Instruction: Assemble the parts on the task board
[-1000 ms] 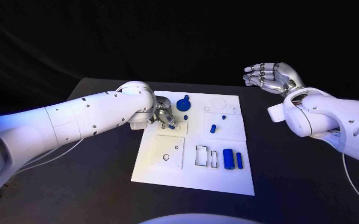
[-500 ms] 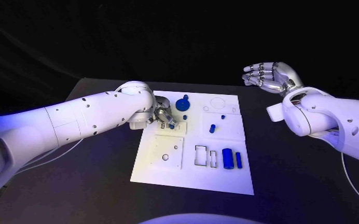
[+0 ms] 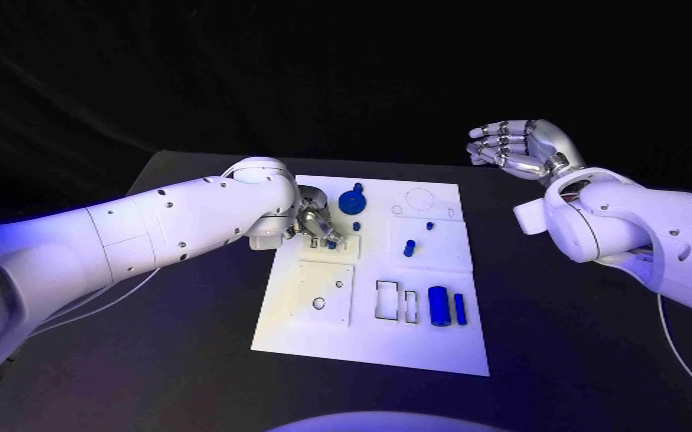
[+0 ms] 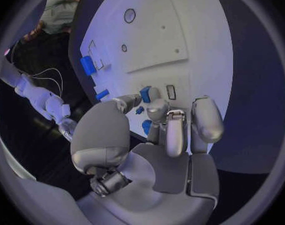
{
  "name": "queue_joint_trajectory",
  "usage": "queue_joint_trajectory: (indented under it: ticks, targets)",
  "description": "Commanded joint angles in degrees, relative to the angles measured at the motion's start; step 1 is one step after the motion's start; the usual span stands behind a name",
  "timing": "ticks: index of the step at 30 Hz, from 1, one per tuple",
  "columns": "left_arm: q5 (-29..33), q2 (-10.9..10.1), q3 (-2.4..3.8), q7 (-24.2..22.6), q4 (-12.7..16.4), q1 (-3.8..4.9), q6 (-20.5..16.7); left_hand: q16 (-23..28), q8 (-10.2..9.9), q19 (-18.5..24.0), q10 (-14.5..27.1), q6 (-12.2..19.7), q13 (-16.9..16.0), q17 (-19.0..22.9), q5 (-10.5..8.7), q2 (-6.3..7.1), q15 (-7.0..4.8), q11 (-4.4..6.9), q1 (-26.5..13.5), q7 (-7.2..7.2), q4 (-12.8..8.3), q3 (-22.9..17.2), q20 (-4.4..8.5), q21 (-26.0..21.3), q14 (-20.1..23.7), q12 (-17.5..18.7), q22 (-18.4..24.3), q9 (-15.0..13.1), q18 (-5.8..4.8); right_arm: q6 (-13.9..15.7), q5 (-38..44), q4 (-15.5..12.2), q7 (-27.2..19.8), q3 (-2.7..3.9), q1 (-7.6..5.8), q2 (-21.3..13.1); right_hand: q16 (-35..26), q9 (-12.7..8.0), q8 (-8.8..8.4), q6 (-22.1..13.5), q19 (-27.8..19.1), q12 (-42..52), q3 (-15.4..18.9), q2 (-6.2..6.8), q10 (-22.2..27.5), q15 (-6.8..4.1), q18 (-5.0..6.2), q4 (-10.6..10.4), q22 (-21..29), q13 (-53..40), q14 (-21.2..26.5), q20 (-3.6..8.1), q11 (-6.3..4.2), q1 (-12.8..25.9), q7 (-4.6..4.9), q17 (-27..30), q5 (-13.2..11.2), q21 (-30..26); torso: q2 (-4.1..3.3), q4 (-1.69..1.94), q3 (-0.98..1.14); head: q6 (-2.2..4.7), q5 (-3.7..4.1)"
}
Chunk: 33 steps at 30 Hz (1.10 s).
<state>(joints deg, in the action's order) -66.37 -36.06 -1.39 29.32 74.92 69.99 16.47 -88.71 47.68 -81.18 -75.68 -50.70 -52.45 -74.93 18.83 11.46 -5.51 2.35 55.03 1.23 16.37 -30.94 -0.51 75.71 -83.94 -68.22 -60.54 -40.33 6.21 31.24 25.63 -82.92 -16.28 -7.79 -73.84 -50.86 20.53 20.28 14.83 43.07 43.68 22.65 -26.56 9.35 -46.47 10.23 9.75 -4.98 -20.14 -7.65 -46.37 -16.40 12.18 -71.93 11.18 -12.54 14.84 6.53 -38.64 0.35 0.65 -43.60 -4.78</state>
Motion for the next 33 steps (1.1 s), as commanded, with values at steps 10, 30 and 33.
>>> queue_joint_trajectory:
  ticks: [10, 30, 33]
  targets:
    - [-0.3, -1.2, 0.33, 0.1, 1.7, -0.48, -0.2, -0.2, -0.5, 0.0, 0.0, -0.1, 0.1, -12.4, -0.39, 0.26, -0.44, 0.29, -0.7, 0.14, 0.3, 2.7, 0.23, -0.3, -5.4, -0.3, 0.1, 0.2, -0.74, -0.8, 0.0, 0.0, -0.6, 0.01, 0.12, -0.1, -0.3, -0.1, 0.3, 0.4, 0.3, 0.4, 0.4, 0.0, -0.4, 0.0, 0.38, 0.0, 0.1, 0.2, -0.3, 0.05, 0.05, 0.6, 4.4, 0.1, -0.4, -0.4, -0.01, 0.02, -0.04, 0.28, 0.14]
    - [-0.5, -5.0, 4.51, 0.0, 5.0, 1.05, -2.0, 0.1, -0.8, 0.0, 0.7, 0.3, 1.1, -11.7, -0.67, 0.65, -0.4, 0.23, 0.0, 0.2, 0.1, 4.5, 0.23, -0.4, -5.2, 0.4, 0.2, 0.3, -0.72, -1.0, -0.3, 0.0, -0.6, 0.0, 0.41, -0.3, -0.3, -0.2, 0.31, 0.4, 0.3, 0.4, 0.4, -0.02, -0.4, 0.01, 0.38, -0.1, 0.2, 0.2, -0.3, 0.05, 0.05, 0.7, 4.41, 0.2, -0.5, -0.5, -0.07, -0.04, -0.06, 1.01, 0.38]
    - [-0.7, -5.2, 4.81, 0.0, 4.2, 2.04, -2.0, 0.1, -0.9, 0.1, 1.0, 0.5, 1.7, -11.5, -0.57, 0.51, -0.39, 0.19, 0.5, 0.26, 0.1, 4.7, 0.22, -0.5, -5.1, 0.7, 0.3, 0.3, -0.69, -1.0, -0.3, 0.0, -0.6, 0.0, 0.45, -0.4, -0.3, -0.2, 0.31, 0.4, 0.3, 0.4, 0.4, -0.02, -0.4, 0.01, 0.38, -0.1, 0.2, 0.2, -0.3, 0.05, 0.05, 0.7, 4.41, 0.2, -0.5, -0.5, 0.01, -0.04, 0.04, 1.08, 0.2]
